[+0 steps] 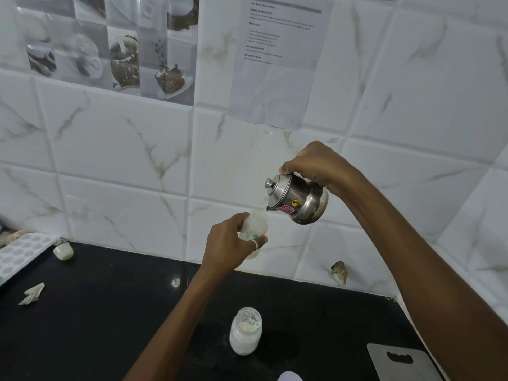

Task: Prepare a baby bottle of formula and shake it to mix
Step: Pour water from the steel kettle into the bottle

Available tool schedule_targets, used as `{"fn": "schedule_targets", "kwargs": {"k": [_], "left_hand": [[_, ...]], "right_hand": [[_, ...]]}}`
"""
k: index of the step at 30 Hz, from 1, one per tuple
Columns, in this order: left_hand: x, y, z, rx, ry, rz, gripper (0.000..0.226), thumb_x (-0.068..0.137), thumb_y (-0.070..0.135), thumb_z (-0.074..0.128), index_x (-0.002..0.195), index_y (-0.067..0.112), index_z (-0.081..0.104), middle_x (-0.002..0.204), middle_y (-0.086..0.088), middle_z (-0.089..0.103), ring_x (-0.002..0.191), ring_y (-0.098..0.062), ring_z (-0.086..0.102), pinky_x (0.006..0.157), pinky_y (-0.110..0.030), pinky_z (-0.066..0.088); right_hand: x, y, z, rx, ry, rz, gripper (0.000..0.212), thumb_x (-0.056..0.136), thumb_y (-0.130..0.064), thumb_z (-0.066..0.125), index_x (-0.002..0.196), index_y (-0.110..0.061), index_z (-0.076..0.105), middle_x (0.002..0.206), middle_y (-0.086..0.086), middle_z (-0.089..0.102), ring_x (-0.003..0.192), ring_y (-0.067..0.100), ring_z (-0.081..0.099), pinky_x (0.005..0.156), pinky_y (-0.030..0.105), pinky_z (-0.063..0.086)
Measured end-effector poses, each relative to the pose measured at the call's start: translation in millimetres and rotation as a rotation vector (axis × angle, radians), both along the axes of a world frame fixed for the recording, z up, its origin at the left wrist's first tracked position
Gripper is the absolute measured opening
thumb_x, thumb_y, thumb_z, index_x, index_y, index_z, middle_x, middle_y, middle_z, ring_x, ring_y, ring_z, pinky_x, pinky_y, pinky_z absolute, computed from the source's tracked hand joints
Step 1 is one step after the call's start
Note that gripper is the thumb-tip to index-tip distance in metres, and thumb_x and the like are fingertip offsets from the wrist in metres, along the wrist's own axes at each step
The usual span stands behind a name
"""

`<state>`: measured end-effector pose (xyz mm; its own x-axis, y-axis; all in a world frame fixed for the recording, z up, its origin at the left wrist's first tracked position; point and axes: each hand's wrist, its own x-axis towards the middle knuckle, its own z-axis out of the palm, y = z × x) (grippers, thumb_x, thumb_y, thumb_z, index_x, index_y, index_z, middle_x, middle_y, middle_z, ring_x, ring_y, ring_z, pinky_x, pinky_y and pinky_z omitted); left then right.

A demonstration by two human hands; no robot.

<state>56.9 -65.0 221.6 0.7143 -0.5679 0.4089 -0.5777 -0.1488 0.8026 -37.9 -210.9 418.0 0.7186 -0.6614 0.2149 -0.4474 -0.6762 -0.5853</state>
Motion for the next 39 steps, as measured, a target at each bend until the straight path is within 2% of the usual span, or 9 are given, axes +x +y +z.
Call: {"fn": "schedule_targets", "kwargs": {"k": [10, 19, 26, 33, 39], "left_hand": [[1, -2, 1, 0.002, -0.004, -0.002, 0.071, 0.072, 0.052, 0.083, 0.132, 0.023, 0.06, 0.122, 0.005, 0.069, 0.105, -0.017, 0.065, 0.09, -0.036, 0.058], [2, -2, 1, 0.008, -0.001, -0.006, 0.073, 0.073, 0.051, 0.083, 0.135, 0.023, 0.058, 0.125, 0.004, 0.067, 0.108, -0.018, 0.064, 0.091, -0.035, 0.057], [0, -1, 1, 0.003, -0.005, -0.002, 0.071, 0.072, 0.052, 0.084, 0.133, 0.023, 0.059, 0.122, 0.005, 0.068, 0.105, -0.016, 0.064, 0.089, -0.033, 0.057], [1, 2, 2, -0.002, 0.016, 0.005, 0.07, 0.07, 0.052, 0.084, 0.13, 0.024, 0.061, 0.12, 0.006, 0.07, 0.104, -0.016, 0.065, 0.089, -0.037, 0.058], [2, 2, 1, 0.003, 0.005, 0.011, 0.072, 0.07, 0.054, 0.084, 0.131, 0.025, 0.061, 0.12, 0.007, 0.07, 0.104, -0.013, 0.065, 0.09, -0.036, 0.057]], "right_hand": [[0, -1, 1, -0.001, -0.003, 0.009, 0.045, 0.071, -0.029, 0.079, 0.05, -0.019, 0.041, 0.044, -0.009, 0.036, 0.054, 0.019, 0.04, 0.059, 0.031, 0.032], [-1, 4, 3, -0.01, 0.009, 0.006, 0.047, 0.072, -0.029, 0.08, 0.049, -0.019, 0.04, 0.038, -0.012, 0.035, 0.052, 0.019, 0.038, 0.056, 0.031, 0.03], [-3, 7, 2, -0.018, 0.023, 0.011, 0.043, 0.074, -0.029, 0.079, 0.053, -0.018, 0.043, 0.051, -0.005, 0.04, 0.055, 0.019, 0.04, 0.056, 0.031, 0.031], [-2, 11, 3, -0.01, 0.026, 0.005, 0.046, 0.073, -0.028, 0.079, 0.052, -0.019, 0.04, 0.039, -0.011, 0.033, 0.051, 0.018, 0.036, 0.055, 0.03, 0.028], [-3, 13, 0, -0.005, 0.03, 0.009, 0.045, 0.074, -0.028, 0.079, 0.053, -0.018, 0.041, 0.045, -0.008, 0.035, 0.052, 0.018, 0.037, 0.056, 0.03, 0.029]]}}
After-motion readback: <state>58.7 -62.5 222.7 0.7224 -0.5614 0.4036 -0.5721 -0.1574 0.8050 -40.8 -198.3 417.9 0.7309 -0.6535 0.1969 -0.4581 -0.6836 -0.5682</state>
